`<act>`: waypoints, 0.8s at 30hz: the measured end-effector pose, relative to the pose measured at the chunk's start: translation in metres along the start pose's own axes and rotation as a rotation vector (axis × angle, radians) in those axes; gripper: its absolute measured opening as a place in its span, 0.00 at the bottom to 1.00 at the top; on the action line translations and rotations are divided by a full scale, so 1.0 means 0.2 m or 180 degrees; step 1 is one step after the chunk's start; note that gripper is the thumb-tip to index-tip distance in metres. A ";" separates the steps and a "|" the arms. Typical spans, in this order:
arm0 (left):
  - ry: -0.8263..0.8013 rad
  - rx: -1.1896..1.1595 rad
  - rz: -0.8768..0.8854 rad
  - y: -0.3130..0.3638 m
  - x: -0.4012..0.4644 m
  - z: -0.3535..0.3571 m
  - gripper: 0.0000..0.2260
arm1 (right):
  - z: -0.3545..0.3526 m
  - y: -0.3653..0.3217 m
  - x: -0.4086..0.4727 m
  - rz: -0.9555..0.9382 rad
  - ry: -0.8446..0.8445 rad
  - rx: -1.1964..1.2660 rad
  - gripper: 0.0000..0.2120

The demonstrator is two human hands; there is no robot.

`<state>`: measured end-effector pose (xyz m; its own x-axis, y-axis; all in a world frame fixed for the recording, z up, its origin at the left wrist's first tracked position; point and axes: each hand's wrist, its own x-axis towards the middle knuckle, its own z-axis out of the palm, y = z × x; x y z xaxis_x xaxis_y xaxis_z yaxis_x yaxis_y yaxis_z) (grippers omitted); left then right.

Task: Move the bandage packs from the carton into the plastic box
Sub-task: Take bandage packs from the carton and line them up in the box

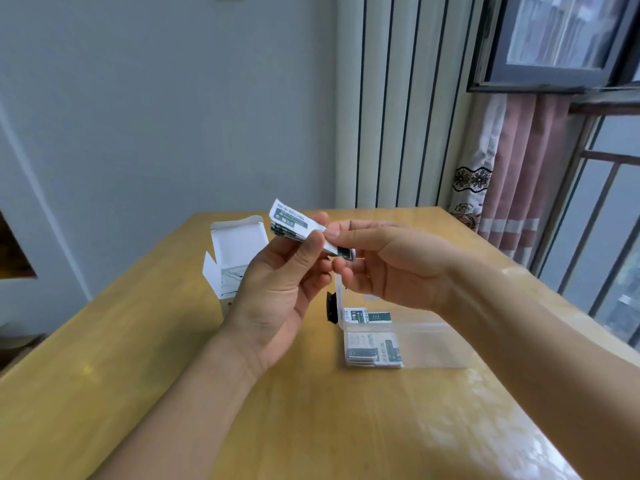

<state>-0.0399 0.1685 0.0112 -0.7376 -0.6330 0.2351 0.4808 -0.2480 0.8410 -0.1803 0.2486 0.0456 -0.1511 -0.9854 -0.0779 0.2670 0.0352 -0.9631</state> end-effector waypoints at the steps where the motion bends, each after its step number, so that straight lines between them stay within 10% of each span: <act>1: -0.0001 0.0005 -0.0014 0.00 0.00 0.00 0.14 | 0.00 -0.01 -0.01 0.0032 -0.0015 -0.0205 0.07; 12: -0.1177 0.0477 -0.1456 0.04 -0.07 0.01 0.18 | -0.01 -0.17 -0.14 -0.1188 -0.0052 -0.3753 0.15; 24: -0.0775 0.0041 -0.1335 0.01 -0.02 0.00 0.22 | -0.07 -0.17 -0.11 -0.1340 0.0460 -0.3768 0.15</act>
<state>-0.0350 0.1708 0.0125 -0.9568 -0.2899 -0.0198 0.1133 -0.4349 0.8933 -0.1987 0.2708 0.0756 -0.1392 -0.9321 0.3344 -0.8285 -0.0754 -0.5549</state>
